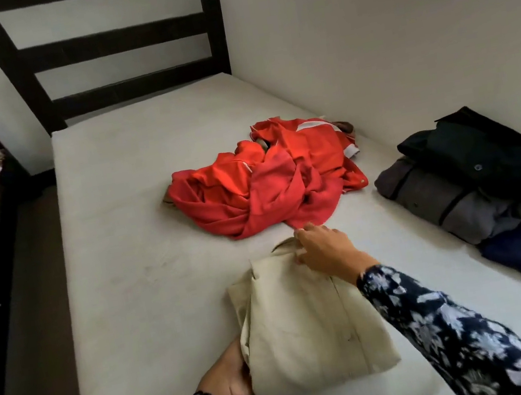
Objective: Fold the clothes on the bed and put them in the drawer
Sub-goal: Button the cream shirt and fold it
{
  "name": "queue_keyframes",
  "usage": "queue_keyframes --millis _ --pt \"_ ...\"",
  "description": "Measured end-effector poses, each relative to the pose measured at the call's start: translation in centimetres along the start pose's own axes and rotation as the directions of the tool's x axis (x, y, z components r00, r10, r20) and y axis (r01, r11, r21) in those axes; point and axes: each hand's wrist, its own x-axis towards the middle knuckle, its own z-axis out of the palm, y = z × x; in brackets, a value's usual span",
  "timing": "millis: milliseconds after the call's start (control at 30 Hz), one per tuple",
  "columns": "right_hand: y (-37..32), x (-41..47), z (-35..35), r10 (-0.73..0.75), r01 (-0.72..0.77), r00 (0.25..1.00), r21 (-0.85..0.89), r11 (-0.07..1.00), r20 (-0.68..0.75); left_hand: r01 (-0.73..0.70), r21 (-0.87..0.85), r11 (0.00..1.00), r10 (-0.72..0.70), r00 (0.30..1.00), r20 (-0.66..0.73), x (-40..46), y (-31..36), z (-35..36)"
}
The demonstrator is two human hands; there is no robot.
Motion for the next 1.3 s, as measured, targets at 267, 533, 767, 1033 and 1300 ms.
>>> queue_keyframes --millis 267,533,767,1033,1300 --pt "-0.4 -13.4 7.6 -0.405 0.361 0.759 -0.188 0.913 -0.51 -0.181 -0.019 0.983 0.142 0.828 -0.542 1.6 -4.7 -1.9" --pt "-1.9 -15.2 12.5 -0.359 0.246 0.849 -0.309 0.919 -0.389 -0.11 0.545 0.831 0.477 0.645 -0.598 -0.9 -6.2 2.1" --pt "-2.9 -15.5 3.8 -0.254 0.254 0.96 -0.016 0.967 -0.115 -0.254 0.567 0.784 0.518 0.771 -0.37 -2.2 0.2 3.2" --pt "0.5 -14.9 -7.3 0.196 -0.088 0.975 0.623 0.777 -0.107 -0.476 0.638 0.605 0.751 0.607 -0.26 -6.4 9.5 6.8" --pt "7.3 -20.6 -14.3 0.396 -0.335 0.876 0.938 0.089 0.275 -0.43 0.664 0.611 0.694 0.695 -0.188 -5.3 11.1 7.6"
